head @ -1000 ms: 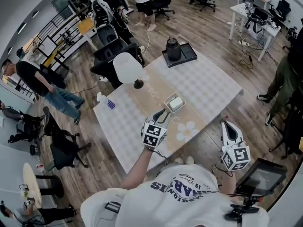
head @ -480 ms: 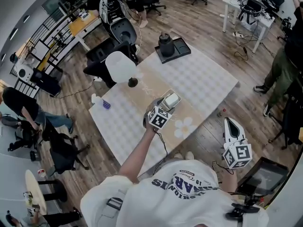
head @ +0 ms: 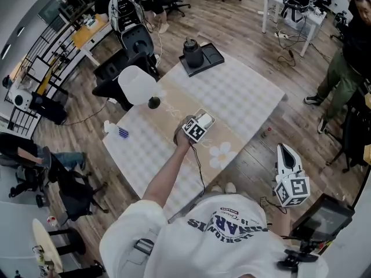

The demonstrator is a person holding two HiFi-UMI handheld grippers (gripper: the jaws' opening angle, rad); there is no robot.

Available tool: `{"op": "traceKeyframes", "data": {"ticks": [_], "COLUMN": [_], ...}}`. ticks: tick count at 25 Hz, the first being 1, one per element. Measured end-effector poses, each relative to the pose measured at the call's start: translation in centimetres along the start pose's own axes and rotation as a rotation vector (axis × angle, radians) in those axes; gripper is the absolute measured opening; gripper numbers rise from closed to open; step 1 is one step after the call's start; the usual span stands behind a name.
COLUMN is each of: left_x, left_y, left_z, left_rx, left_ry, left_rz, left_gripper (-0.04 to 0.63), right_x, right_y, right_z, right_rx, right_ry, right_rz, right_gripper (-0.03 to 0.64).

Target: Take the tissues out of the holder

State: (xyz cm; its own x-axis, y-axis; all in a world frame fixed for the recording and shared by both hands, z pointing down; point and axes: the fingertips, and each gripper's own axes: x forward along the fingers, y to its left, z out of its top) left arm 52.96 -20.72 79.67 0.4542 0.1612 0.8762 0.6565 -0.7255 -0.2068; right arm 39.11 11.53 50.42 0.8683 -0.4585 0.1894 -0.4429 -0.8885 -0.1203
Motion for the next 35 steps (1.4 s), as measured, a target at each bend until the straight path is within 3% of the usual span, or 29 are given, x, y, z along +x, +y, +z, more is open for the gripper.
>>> {"op": "traceKeyframes", "data": {"ticks": [5,24,26,35], "left_x": [3.4,10.9,11.1,11.2], "left_y": [0.2,0.8,0.7,0.6], "left_z": [-0.5,-4.7,-5.5,-5.2], "left_rx": [0.056,0.115,0.129,0.161], "left_ry": [0.066,0.335,0.364,0.366], "left_rz": [-0.034,-0.127,-0.133,-0.124], "left_gripper": [0.331,0.33,0.266,0.247], "right_x": [-0.2,-1.5,-1.6,-1.4], "right_y": [-0.3,-1.8,-1.9,-1.7], "right_z": [-0.2,0.0,-0.1,-0.2], "right_rx": [0.002,-0.006,-0.005,-0.007], "right_ry": [0.007,0.033,0.031,0.024], "right_rz": [-0.03,-0.117,-0.125,-0.117], "right_gripper": [0.009,0.009,0.009,0.009]}}
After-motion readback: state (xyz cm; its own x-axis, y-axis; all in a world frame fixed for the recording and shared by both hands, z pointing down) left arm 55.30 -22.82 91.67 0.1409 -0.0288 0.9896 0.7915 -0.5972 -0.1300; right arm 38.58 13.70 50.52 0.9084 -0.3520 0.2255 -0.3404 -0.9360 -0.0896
